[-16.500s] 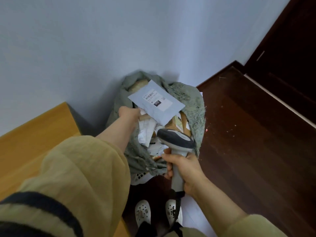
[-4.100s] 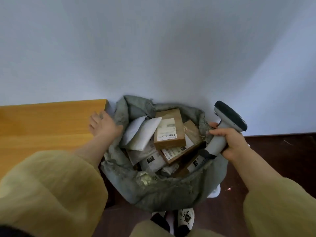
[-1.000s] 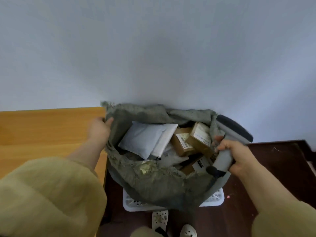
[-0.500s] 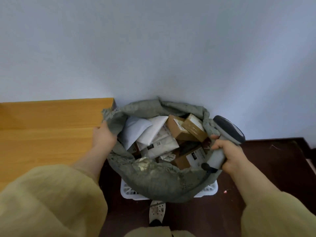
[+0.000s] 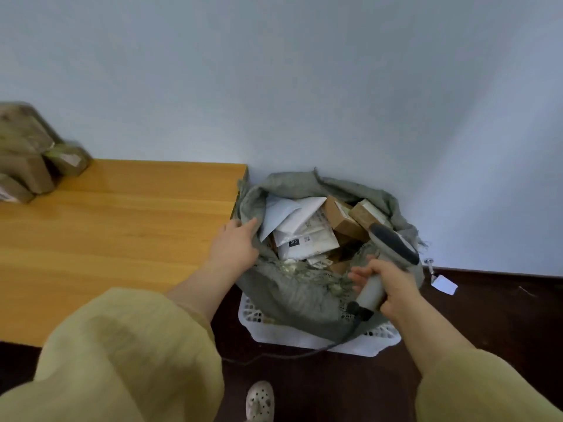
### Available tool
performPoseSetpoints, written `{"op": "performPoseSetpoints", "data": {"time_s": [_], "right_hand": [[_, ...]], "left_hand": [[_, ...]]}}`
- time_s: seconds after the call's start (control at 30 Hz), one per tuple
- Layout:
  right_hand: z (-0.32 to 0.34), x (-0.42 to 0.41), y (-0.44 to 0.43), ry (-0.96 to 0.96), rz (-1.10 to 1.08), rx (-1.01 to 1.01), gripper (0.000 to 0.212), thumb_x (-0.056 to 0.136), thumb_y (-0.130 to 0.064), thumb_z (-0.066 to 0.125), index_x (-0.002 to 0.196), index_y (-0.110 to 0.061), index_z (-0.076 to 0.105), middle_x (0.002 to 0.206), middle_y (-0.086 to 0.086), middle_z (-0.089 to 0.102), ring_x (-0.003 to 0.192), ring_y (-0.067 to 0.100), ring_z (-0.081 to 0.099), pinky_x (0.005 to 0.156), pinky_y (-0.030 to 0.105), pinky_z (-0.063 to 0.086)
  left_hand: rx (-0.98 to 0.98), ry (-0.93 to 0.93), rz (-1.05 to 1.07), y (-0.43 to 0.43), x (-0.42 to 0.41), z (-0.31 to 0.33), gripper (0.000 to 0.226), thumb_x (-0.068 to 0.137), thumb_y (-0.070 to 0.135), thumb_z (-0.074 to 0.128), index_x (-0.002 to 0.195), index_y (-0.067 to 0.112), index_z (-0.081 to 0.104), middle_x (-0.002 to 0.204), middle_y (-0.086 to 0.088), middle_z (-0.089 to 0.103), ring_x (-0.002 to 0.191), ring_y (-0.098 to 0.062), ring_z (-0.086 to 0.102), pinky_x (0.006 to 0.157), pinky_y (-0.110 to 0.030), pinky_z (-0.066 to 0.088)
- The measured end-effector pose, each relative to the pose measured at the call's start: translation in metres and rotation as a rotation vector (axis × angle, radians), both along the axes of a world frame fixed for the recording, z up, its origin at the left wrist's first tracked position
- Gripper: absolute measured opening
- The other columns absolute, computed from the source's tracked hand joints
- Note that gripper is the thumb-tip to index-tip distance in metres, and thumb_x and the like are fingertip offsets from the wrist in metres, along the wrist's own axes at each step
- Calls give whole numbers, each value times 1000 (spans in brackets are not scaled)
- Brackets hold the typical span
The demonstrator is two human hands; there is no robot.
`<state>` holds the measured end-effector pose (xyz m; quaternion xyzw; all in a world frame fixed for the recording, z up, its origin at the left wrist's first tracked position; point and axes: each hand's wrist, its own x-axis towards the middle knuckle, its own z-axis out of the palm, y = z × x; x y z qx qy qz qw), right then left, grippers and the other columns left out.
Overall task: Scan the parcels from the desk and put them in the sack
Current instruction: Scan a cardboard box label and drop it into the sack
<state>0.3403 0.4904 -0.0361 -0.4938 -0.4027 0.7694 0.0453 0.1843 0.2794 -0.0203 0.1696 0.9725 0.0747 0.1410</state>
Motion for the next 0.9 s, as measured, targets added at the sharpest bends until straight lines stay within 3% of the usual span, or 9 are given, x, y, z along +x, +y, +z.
{"op": "performPoseSetpoints", "data": {"time_s": [0.27,0.47,0.63,0.9], "right_hand": [[25,-14,-132,65,232,-143,7,86,2,55,89,-3,59,55,10,63,43,16,55,51,27,47],[61,-65,-276,160,468,-302,11,86,1,53,77,-6,53,56,7,55,45,15,48,49,27,44],[87,-106,-415,198,583,-453,9,83,1,54,83,-7,52,57,6,53,42,15,47,53,27,44],[113,-168,-558,255,711,-459,11,82,1,55,76,-7,51,57,5,54,39,11,47,52,25,44]], "left_hand": [[-17,27,64,-87,13,31,67,92,25,54,151,30,21,154,-8,24,139,-32,23,110,-42,30],[13,99,207,-227,7,61,68,93,27,53,152,30,18,156,-7,23,141,-28,21,112,-40,27],[56,112,395,-372,1,83,68,94,31,53,152,32,17,155,-7,24,140,-30,22,109,-42,32],[89,129,541,-530,-22,98,71,92,32,54,152,31,16,154,-8,26,137,-32,25,107,-40,31]]}}
